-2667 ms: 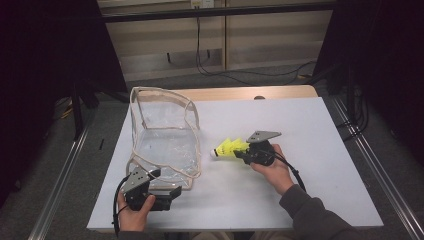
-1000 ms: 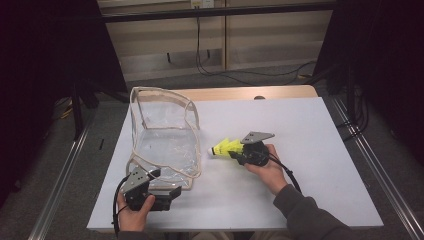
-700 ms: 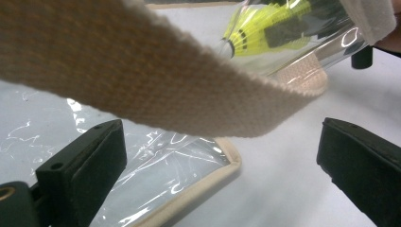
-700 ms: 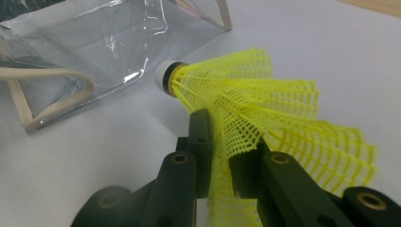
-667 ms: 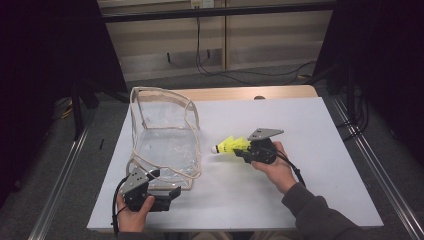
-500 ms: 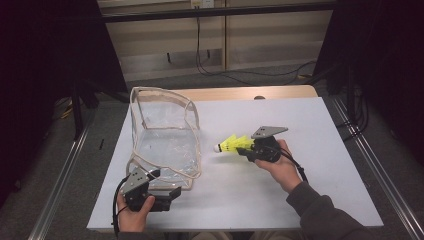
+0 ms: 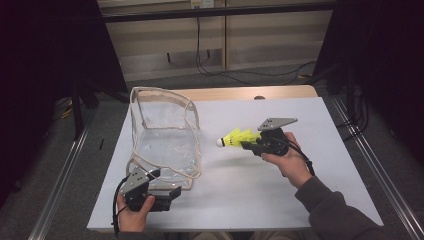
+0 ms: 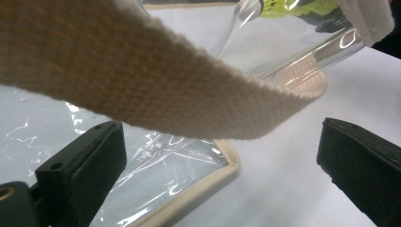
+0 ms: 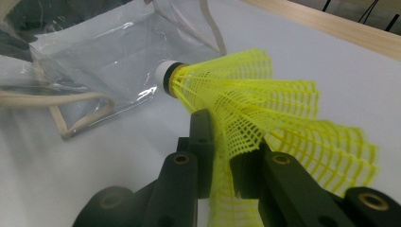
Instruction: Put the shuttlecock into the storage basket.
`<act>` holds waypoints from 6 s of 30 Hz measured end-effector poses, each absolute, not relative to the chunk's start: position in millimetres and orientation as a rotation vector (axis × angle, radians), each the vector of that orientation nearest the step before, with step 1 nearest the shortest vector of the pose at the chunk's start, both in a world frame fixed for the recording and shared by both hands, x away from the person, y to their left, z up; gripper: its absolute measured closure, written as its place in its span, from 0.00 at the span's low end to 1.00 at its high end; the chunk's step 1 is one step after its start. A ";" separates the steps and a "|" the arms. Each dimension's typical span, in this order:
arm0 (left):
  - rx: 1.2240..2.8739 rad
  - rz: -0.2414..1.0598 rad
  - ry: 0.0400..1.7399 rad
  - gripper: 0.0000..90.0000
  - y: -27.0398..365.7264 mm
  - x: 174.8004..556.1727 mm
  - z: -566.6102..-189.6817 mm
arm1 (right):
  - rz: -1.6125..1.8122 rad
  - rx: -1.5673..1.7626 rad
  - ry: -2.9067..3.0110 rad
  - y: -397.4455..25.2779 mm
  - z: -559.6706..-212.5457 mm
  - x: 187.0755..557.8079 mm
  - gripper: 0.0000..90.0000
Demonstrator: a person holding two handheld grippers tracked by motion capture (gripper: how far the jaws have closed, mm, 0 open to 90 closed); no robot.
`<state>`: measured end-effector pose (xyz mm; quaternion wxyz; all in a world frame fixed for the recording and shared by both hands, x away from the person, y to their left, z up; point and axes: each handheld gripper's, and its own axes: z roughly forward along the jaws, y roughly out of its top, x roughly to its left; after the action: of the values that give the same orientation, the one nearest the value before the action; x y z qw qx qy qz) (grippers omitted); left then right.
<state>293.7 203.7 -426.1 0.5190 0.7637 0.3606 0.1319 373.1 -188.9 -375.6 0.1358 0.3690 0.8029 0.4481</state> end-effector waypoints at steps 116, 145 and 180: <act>1.819 0.303 0.859 0.02 205.2 295.0 -426.6 | 1.305 0.832 2.375 -103.7 -247.3 404.2 0.90; 1.819 0.301 0.859 0.02 204.9 294.8 -426.6 | 1.292 0.782 2.409 -76.9 -249.4 405.4 0.90; 1.813 0.304 0.860 0.02 205.0 294.5 -427.1 | 1.269 0.724 2.456 -37.5 -255.6 406.8 0.90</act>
<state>294.5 205.0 -427.1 0.5278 0.7587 0.3599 0.1273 406.8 -37.5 -255.6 0.1414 0.2507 0.8507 0.4397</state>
